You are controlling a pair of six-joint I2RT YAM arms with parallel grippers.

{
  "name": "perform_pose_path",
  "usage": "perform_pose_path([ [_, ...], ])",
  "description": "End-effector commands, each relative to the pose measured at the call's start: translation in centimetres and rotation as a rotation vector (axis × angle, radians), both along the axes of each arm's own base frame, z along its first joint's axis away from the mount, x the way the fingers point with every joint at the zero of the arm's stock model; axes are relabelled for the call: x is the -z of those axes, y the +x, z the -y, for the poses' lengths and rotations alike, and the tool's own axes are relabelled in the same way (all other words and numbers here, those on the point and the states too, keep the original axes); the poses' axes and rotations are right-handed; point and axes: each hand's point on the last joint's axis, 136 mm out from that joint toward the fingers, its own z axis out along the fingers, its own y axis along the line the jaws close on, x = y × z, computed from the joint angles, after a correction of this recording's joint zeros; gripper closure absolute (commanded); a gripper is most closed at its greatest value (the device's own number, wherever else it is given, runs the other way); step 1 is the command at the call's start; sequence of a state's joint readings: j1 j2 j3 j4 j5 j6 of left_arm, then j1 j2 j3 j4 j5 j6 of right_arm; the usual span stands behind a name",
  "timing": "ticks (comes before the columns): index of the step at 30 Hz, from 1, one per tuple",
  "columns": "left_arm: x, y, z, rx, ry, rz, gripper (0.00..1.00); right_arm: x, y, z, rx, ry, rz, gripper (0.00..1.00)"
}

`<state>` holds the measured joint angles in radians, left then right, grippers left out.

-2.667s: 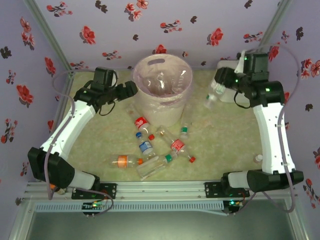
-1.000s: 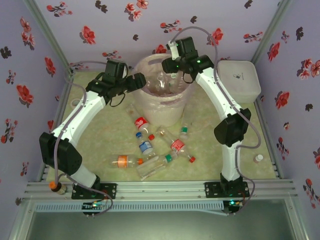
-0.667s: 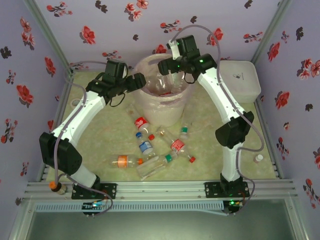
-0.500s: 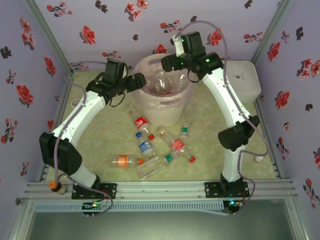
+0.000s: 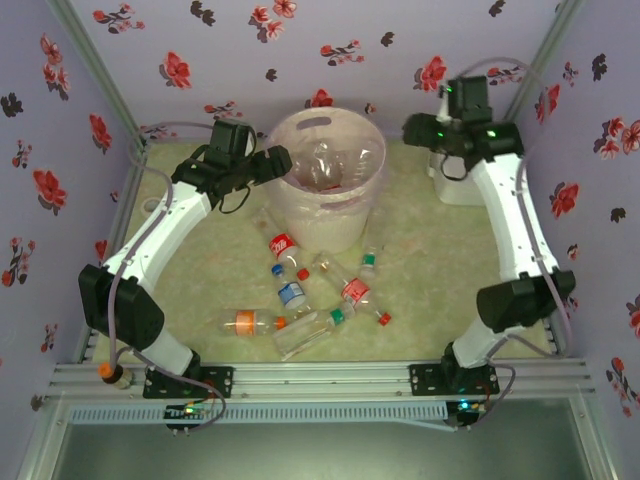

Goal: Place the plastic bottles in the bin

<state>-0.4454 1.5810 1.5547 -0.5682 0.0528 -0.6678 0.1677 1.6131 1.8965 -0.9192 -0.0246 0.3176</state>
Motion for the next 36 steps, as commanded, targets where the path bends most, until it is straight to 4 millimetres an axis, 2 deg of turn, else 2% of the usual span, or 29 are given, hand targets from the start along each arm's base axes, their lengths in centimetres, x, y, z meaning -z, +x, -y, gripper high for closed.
perform_pose_path([
  [1, 0.6, -0.2, -0.2, 0.004, 0.028, -0.008, 0.12, 3.5, -0.9, 0.4, 0.057, 0.173, -0.089, 0.27],
  [4, 0.5, -0.3, -0.3, 0.003, 0.031, -0.006, 0.12, 8.3, -1.6, 0.8, 0.079, 0.213, -0.198, 0.29],
  [7, 0.4, -0.3, -0.4, -0.001, 0.033, -0.005, 0.12, 13.0, -2.2, -0.6, 0.06, 0.302, -0.302, 0.29],
  [10, 0.5, -0.2, -0.4, -0.008, 0.019, -0.005, 0.12, 16.1, -2.1, -3.6, 0.021, 0.47, -0.35, 0.26],
  [15, 0.3, -0.2, -0.7, -0.028, 0.005, 0.006, 0.12, 20.5, -1.3, -4.6, 0.06, 0.547, -0.389, 0.21],
  [17, 0.1, -0.3, -0.9, -0.032, 0.006, 0.011, 0.12, 21.8, -1.1, -5.4, 0.042, 0.547, -0.429, 0.19],
  [20, -0.1, -0.4, -1.2, -0.039, 0.007, 0.014, 0.12, 23.6, -0.9, -6.5, 0.024, 0.538, -0.471, 0.1],
  [25, 0.0, -0.5, -1.3, -0.041, 0.012, 0.011, 0.12, 25.9, -0.1, -7.1, 0.038, 0.546, -0.515, 0.03],
  [28, 0.0, -0.4, -1.2, -0.042, 0.009, 0.011, 0.12, 26.9, 0.0, -7.6, 0.029, 0.526, -0.548, 0.03],
  [31, 0.1, -0.3, -1.1, -0.039, 0.01, 0.009, 0.12, 27.7, -0.2, -7.5, 0.036, 0.518, -0.569, 0.08],
  [36, 0.2, -0.3, -1.1, -0.037, 0.015, 0.006, 0.12, 28.1, -1.4, -5.1, 0.087, 0.52, -0.572, 0.18],
])
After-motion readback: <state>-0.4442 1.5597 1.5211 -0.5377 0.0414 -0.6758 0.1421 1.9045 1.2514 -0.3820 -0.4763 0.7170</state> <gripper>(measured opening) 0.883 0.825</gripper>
